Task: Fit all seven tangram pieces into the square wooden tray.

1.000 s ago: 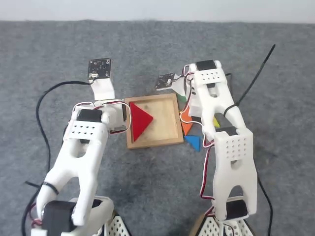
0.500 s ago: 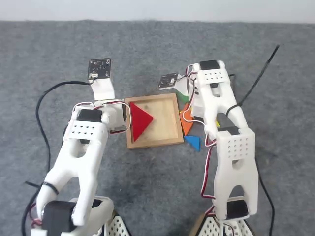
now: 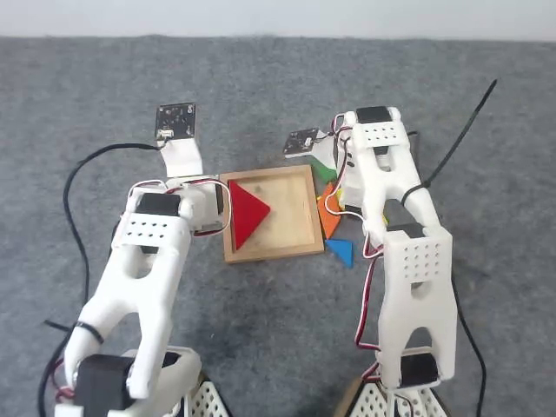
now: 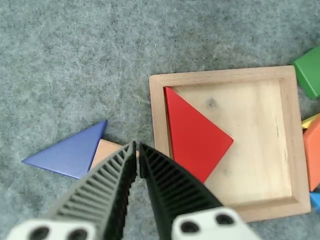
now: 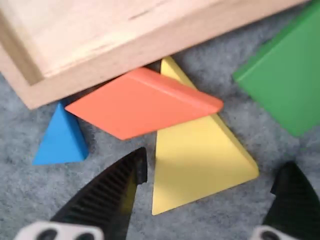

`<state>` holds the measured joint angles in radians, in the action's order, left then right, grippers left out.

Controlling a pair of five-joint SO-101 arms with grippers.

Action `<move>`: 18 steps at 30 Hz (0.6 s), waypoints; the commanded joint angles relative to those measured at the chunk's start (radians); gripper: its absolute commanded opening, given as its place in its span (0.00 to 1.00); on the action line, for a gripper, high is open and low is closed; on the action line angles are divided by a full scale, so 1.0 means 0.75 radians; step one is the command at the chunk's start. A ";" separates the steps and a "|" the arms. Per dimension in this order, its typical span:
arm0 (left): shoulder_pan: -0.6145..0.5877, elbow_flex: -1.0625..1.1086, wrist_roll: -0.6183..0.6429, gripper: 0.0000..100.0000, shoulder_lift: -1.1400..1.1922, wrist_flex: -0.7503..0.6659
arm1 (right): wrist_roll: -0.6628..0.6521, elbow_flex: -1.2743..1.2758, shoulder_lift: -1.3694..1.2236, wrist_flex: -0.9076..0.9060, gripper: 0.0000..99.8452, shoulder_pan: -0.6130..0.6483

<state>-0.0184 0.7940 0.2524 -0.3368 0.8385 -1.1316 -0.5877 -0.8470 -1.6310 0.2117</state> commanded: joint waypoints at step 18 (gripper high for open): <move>-0.008 -0.066 -0.012 0.02 -0.014 -0.020 | -0.027 -0.025 0.007 -0.024 0.25 -0.046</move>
<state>-0.0184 0.7940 0.2524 -0.3368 0.8385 -1.1347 -0.6045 -0.8454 -1.6310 0.1995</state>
